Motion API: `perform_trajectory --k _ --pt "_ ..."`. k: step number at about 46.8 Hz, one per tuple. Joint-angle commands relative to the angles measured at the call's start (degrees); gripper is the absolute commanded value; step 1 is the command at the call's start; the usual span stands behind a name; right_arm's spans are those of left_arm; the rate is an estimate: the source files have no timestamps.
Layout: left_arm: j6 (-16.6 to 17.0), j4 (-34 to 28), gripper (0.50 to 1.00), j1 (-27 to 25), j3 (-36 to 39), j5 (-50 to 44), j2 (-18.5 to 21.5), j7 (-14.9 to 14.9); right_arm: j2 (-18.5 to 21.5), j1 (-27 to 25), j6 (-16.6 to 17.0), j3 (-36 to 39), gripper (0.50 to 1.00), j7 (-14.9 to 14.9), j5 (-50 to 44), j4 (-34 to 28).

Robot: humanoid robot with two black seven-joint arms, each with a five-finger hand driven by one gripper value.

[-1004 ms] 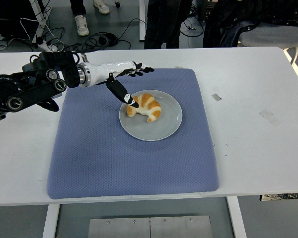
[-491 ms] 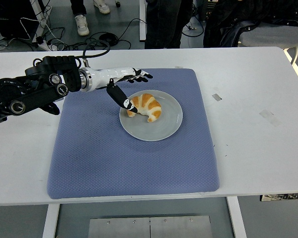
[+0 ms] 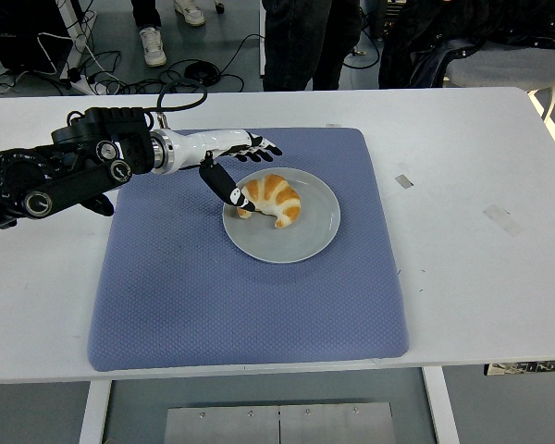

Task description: Place the bread on the table

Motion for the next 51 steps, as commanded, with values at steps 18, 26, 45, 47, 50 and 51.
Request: perform_trajectory --k 18,26,45,47,50,51 --pt "0.1 0.7 0.901 0.3 0.5 0.3 -1.2 0.1 0.0 0.0 0.0 0.0 1.000 0.0 0.0 0.0" --pt "0.4 1.0 0.901 0.4 2.6 1.1 -1.6 0.0 0.0 0.0 0.0 0.0 1.000 0.0 0.0 0.0" --pt "0.5 1.1 0.848 0.3 2.7 2.1 -1.8 0.0 0.0 0.0 0.0 0.0 1.000 0.0 0.0 0.0" --pt "0.6 1.1 0.834 0.3 2.7 2.3 -1.8 0.0 0.0 0.0 0.0 0.0 1.000 0.0 0.0 0.0" --pt "0.9 1.1 0.815 0.2 2.7 2.5 -1.8 0.0 0.0 0.0 0.0 0.0 1.000 0.0 0.0 0.0" --pt "1.0 1.0 0.810 0.2 2.7 2.6 -1.8 0.0 0.0 0.0 0.0 0.0 1.000 0.0 0.0 0.0"
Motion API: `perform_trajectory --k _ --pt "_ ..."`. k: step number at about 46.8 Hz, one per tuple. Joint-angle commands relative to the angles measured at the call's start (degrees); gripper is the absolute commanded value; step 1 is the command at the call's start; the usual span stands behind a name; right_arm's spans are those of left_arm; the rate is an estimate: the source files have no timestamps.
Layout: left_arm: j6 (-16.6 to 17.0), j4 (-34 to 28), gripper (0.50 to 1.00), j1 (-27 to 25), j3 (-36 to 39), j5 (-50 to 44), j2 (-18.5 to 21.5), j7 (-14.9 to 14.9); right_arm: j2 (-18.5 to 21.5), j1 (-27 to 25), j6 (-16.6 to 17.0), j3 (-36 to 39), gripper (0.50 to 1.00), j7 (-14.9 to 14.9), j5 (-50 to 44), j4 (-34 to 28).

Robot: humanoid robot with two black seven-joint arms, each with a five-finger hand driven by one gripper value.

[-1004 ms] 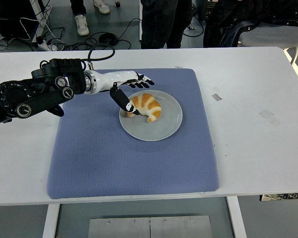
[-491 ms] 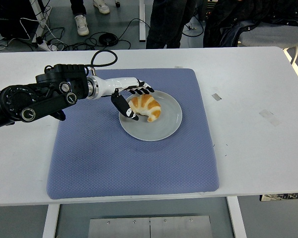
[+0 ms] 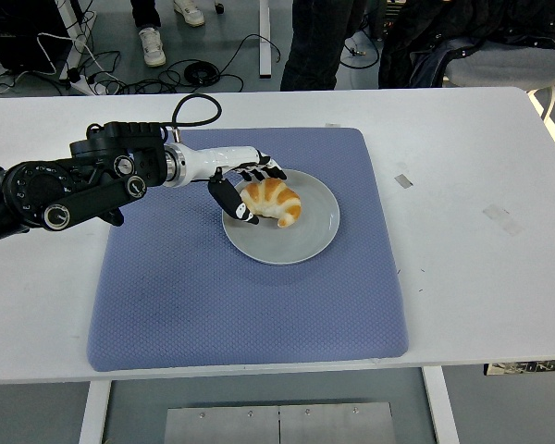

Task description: Place the bread on the table

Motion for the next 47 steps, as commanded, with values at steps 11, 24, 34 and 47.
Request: perform_trajectory --k 11,24,34,47 --pt "1.0 -0.1 0.798 -0.4 0.0 2.2 0.3 0.0 0.0 0.0 0.0 0.0 1.000 0.0 0.0 0.0" --pt "1.6 -0.1 0.805 -0.5 0.0 3.2 0.2 0.0 0.0 0.0 0.0 0.0 1.000 0.0 0.0 0.0" --pt "2.6 -0.1 0.805 -0.4 -0.1 4.3 -0.3 0.0 0.0 0.0 0.0 0.0 1.000 0.0 0.0 0.0" --pt "2.6 -0.1 0.805 -0.3 -0.1 4.3 -0.8 0.0 0.0 0.1 0.0 0.0 1.000 0.0 0.0 0.0"
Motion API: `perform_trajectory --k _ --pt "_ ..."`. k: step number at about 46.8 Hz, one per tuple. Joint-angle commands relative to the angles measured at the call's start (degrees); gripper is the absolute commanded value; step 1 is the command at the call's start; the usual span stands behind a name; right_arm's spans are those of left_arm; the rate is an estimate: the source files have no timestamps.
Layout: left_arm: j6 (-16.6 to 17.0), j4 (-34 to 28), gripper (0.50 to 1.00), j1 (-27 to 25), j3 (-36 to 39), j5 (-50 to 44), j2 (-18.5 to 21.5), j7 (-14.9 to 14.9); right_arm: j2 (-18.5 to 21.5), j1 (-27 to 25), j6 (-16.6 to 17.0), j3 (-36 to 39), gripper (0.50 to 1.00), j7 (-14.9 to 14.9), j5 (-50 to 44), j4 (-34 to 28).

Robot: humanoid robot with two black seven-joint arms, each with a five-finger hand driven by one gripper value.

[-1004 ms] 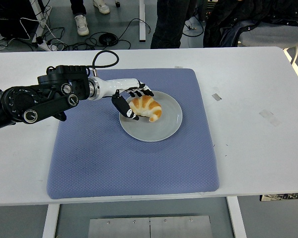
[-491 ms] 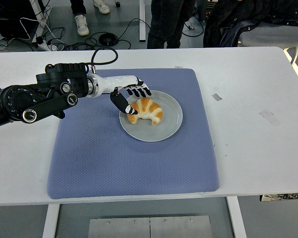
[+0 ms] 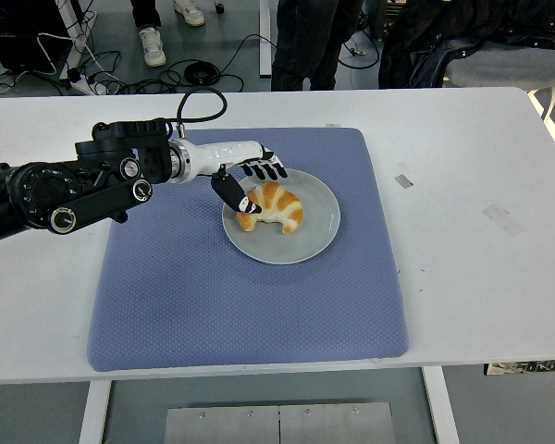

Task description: Place the bread on the table

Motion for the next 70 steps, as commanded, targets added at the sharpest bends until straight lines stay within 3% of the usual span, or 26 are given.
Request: perform_trajectory --k 1,22,39,41,53,70 --pt "0.0 0.0 0.805 0.0 0.0 0.0 -0.1 0.0 0.0 0.1 0.0 0.0 1.000 0.0 0.0 0.0" --pt "0.0 0.0 0.790 0.4 0.2 0.1 -0.6 0.0 0.0 0.0 0.0 0.0 1.000 0.0 0.0 0.0" --pt "1.0 0.0 0.728 0.5 0.9 1.6 -0.7 -0.1 0.0 0.0 0.0 0.0 1.000 0.0 0.0 0.0" --pt "1.0 0.0 0.695 0.5 0.9 1.6 -0.7 -0.1 0.0 0.0 0.0 0.0 1.000 0.0 0.0 0.0" --pt "0.9 -0.1 0.613 0.4 0.9 1.5 -0.6 -0.1 0.0 0.0 0.0 0.0 1.000 0.0 0.0 0.0" --pt "0.8 -0.1 0.595 0.3 0.9 1.2 -0.3 -0.1 0.0 0.0 0.0 0.0 1.000 0.0 0.0 0.0"
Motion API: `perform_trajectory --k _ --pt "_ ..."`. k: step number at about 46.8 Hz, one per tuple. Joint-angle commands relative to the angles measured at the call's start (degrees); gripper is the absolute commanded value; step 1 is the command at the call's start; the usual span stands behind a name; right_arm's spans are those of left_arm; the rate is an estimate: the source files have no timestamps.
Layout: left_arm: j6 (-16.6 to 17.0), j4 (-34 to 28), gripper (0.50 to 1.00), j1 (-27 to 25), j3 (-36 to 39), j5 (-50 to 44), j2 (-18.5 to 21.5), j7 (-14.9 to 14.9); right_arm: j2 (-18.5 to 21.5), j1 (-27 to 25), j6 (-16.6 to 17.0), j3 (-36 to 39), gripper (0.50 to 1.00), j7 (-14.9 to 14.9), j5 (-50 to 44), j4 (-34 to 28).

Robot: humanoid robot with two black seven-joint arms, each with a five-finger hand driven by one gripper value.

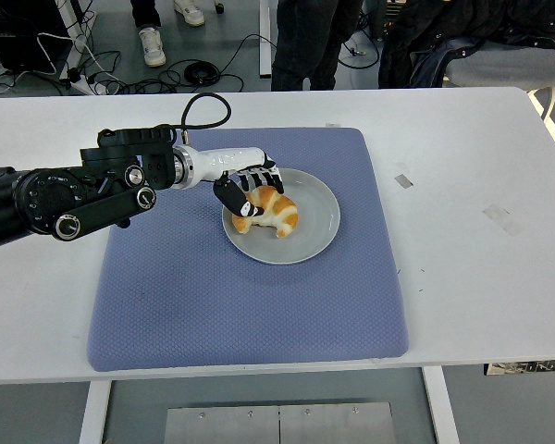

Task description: Place the bread on the table

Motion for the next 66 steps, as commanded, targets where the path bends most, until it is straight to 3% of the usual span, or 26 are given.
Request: perform_trajectory --k 1,22,55,66 --pt "0.0 0.0 0.595 -0.1 -0.1 -0.4 0.4 0.0 0.0 0.0 0.0 0.0 1.000 0.0 0.0 0.0" --pt "-0.7 0.0 0.596 -2.1 -0.6 -4.5 4.3 -0.1 0.0 0.1 0.0 0.0 1.000 0.0 0.0 0.0" --pt "-2.1 0.0 0.602 -2.6 0.2 -4.7 17.0 -1.8 0.0 0.0 0.0 0.0 1.000 0.0 0.0 0.0" --pt "-1.3 0.1 0.601 -1.4 1.5 -4.4 17.5 -2.3 0.0 0.0 0.0 0.0 1.000 0.0 0.0 0.0"
